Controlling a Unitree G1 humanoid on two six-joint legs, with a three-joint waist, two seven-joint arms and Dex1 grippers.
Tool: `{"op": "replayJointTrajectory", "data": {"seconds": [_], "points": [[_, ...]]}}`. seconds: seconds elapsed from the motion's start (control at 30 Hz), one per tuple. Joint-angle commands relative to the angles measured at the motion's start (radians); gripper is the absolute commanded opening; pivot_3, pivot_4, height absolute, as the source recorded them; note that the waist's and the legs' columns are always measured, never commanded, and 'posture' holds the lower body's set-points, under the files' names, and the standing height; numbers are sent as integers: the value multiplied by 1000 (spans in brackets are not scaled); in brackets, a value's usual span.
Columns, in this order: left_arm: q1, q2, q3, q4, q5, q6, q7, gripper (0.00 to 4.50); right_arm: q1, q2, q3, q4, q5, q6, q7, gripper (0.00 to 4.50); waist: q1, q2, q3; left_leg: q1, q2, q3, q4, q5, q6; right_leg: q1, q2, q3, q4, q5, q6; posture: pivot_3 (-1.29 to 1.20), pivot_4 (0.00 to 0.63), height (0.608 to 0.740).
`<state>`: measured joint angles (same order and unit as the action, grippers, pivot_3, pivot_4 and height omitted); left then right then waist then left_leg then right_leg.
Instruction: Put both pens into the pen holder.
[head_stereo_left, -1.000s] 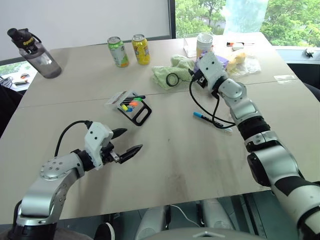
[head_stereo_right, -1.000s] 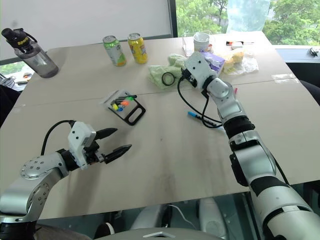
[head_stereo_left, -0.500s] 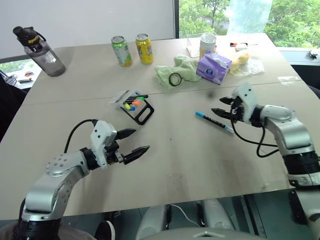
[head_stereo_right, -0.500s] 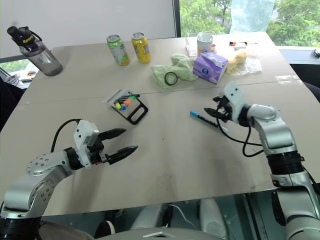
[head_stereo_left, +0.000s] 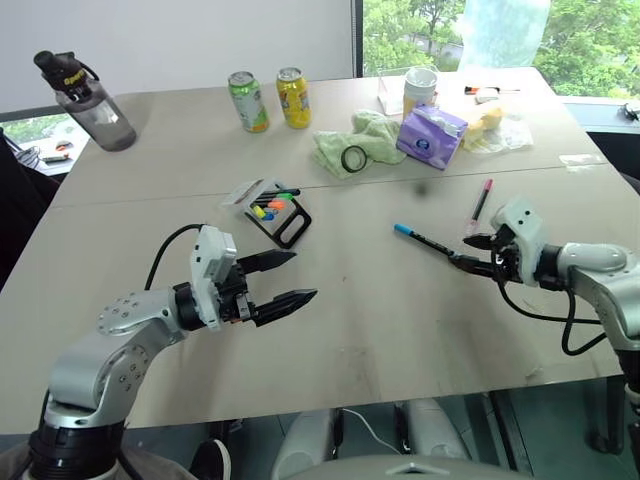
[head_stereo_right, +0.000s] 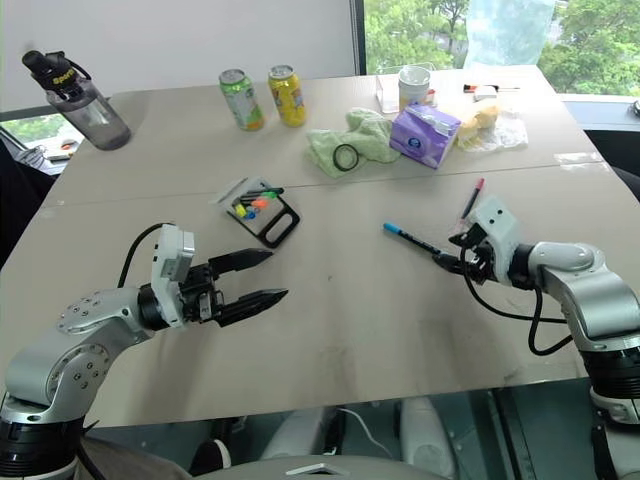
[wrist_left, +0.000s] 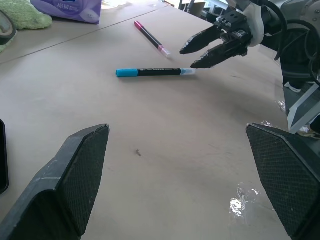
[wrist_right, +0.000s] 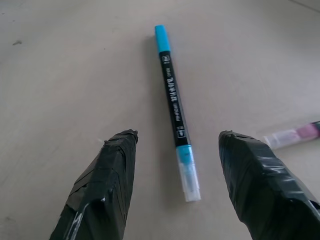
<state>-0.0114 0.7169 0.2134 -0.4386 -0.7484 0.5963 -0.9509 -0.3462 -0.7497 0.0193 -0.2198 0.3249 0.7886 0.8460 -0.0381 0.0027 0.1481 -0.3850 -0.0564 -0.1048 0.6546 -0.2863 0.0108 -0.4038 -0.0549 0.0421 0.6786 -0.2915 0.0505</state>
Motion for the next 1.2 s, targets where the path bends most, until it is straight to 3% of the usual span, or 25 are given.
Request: {"op": "replayJointTrajectory", "data": {"seconds": [0.03, 0.23, 0.43, 0.47, 0.6, 0.77, 1.03, 1.2], "points": [[-11, 14, 1, -9, 4, -4, 2, 4500, 3, -9, 50, 16, -51, -29, -20, 2804, 0, 0, 0, 0, 0, 0, 0, 0, 0, 0, 0, 0, 0, 0, 0, 0, 150, 740], [-10, 21, 5, -13, 10, -2, 3, 4500, 16, 4, 55, 60, -24, 4, -2, 2804, 1, -3, -2, 0, 0, 0, 0, 0, 0, 0, 0, 0, 0, 0, 0, 0, 150, 740], [-13, 21, 3, -10, 9, 1, 2, 4500, 24, -4, 55, 40, -10, 16, 8, 243, 3, -4, -3, 2, 0, -1, 0, 0, 0, 2, 0, -1, 0, 0, 0, 0, 150, 740], [-12, 20, 1, -10, 9, 1, 2, 4500, 27, -4, 54, 38, -10, 15, 7, 11, 3, -4, -3, 2, 0, -1, 0, 0, 0, 2, 0, -1, 0, 0, 0, 0, 150, 740], [-44, -13, 2, 15, -2, 34, 66, 4500, 17, 61, -15, 8, 57, -31, -1, 11, 4, -5, -3, 1, 0, -1, 0, 0, 0, 2, 0, -1, 0, 0, 0, 0, 150, 740], [-140, -204, 33, 54, -121, 161, 334, 4500, -12, 199, -120, -75, 249, -84, 50, 11, 3, -5, -3, 1, 0, -1, 2, 0, 0, 2, 0, -1, 0, 0, 0, 0, 150, 740], [-260, -585, 44, 86, -425, 193, 653, 4500, -34, 218, -103, -143, 360, -45, 54, 11, 14, -7, -3, -2, 0, -4, 13, -2, 3, 5, 0, -4, 1, 0, 1, 0, 150, 740], [-278, -631, -17, 86, -445, 206, 667, 4500, -31, 204, -86, -167, 379, -29, 39, 11, 17, -7, -3, 1, 0, -4, 13, -2, 3, 7, 1, -4, 1, 0, 1, 0, 150, 740]]}}
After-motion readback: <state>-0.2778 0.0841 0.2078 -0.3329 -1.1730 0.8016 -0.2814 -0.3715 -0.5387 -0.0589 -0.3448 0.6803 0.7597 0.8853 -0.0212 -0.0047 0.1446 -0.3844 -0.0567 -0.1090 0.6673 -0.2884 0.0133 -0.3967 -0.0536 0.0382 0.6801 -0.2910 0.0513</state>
